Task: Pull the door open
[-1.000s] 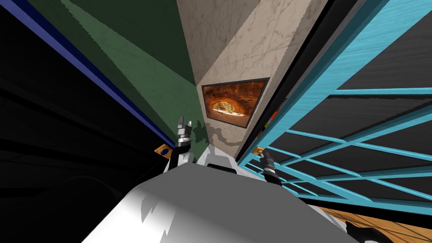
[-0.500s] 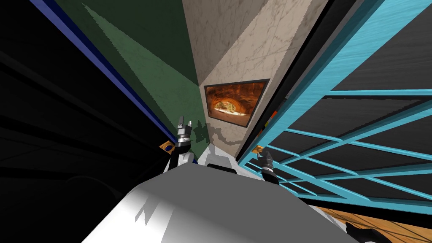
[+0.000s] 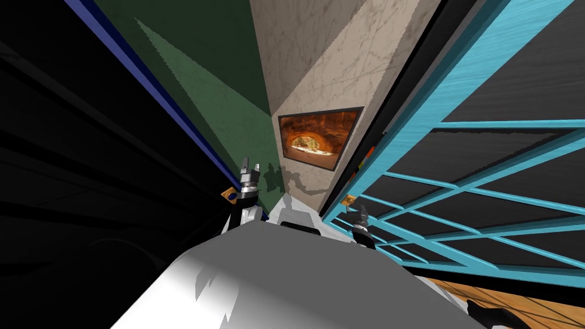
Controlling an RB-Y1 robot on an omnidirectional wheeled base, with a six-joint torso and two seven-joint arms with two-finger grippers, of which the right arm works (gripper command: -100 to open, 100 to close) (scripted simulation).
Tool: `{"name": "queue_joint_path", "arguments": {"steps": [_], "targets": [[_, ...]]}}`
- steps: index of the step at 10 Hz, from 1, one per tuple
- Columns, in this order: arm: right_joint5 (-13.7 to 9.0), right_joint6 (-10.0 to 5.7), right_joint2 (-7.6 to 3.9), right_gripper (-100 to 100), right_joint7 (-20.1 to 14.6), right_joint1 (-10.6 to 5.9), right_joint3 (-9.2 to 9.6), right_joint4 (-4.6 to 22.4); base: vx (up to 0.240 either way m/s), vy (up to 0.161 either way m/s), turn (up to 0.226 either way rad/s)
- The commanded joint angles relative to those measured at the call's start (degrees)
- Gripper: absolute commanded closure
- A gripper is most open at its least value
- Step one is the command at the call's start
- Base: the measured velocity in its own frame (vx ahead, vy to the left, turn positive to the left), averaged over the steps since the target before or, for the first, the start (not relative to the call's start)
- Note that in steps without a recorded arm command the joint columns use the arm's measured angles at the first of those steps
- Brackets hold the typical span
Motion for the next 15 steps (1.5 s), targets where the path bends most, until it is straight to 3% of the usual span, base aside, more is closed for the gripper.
{"name": "queue_joint_path", "arguments": {"steps": [1, 5, 7, 10, 12, 15], "targets": [[-1.2, 0.14, 0.25, -100, -2.9, -0.16, 0.54, -0.2, -0.046, -0.007, 0.021], [-3.4, 0.49, 0.73, -100, -7.9, -0.33, 1.50, -0.9, -0.049, -0.008, 0.027], [-5.6, 0.85, 1.21, -100, -11.6, -0.50, 2.49, -1.5, -0.064, -0.011, 0.038], [-6.7, 1.03, 1.46, -100, -15.0, -0.58, 2.98, -1.8, -0.056, -0.011, 0.021], [-8.9, 1.39, 1.95, -100, -18.7, -0.75, 3.97, -2.5, -0.056, -0.015, 0.040], [-10.0, 1.57, 2.18, -100, -22.1, -0.83, 4.45, -2.8, -0.047, -0.008, 0.019]]}}
